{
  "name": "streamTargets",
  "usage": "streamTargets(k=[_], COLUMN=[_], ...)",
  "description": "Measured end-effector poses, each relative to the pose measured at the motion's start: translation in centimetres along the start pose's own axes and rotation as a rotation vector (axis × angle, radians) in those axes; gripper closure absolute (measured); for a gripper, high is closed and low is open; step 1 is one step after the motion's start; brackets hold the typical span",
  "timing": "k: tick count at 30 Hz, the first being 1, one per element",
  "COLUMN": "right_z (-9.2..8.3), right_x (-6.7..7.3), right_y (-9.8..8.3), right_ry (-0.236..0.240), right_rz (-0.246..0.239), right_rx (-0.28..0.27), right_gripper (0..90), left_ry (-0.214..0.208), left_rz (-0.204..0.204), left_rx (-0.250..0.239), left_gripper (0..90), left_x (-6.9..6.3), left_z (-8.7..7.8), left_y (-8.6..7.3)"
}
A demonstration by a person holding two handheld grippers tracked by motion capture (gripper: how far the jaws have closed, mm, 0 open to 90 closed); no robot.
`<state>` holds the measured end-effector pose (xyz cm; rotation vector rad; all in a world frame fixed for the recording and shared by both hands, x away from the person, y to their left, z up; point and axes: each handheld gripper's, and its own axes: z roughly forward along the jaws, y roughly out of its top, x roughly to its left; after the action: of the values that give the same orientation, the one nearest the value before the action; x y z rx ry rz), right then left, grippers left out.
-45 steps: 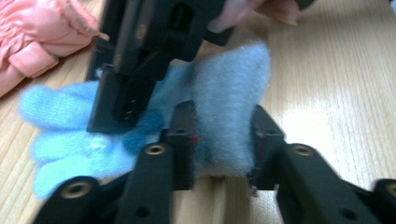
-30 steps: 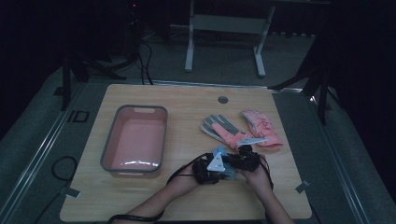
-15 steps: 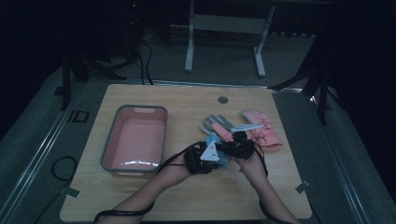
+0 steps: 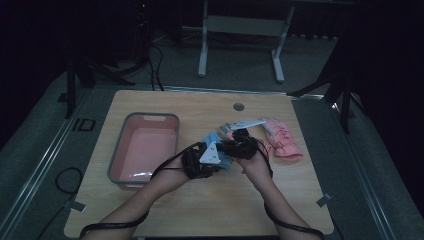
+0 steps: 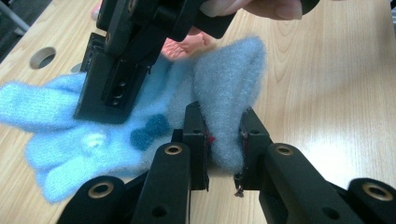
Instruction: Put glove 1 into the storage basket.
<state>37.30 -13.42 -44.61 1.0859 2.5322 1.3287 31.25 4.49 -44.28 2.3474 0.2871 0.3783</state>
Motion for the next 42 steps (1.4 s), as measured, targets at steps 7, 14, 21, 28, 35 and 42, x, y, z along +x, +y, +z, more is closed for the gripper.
streamTargets(k=[7,14,21,28,35,42], right_z=[1.5,3.8,6.3,9.0,11.7,14.1], right_x=[1.3,3.0,4.3,5.4,6.8,7.8], right_y=[1.9,4.0,5.8,6.8,7.4,7.8], right_ry=[0.046,0.061,0.083,0.120,0.151,0.171], right_rz=[0.003,-0.029,-0.052,-0.056,-0.059,-0.051], right_rx=[-0.020,-0.015,-0.001,0.017,0.037,0.055], right_gripper=[79.0,79.0,79.0,79.0,79.0,79.0], left_ry=[0.019,0.055,0.092,0.112,0.118,0.111], left_rz=[-0.019,-0.040,-0.072,-0.092,-0.130,-0.166], left_rx=[-0.009,0.016,0.037,0.073,0.096,0.119], left_gripper=[78.2,78.2,78.2,78.1,78.0,78.0], left_x=[1.1,2.2,3.5,4.0,4.7,5.6], left_z=[-2.4,-4.3,-6.1,-7.2,-8.5,-9.3], left_y=[-1.2,-2.7,-5.0,-7.0,-9.6,-12.1])
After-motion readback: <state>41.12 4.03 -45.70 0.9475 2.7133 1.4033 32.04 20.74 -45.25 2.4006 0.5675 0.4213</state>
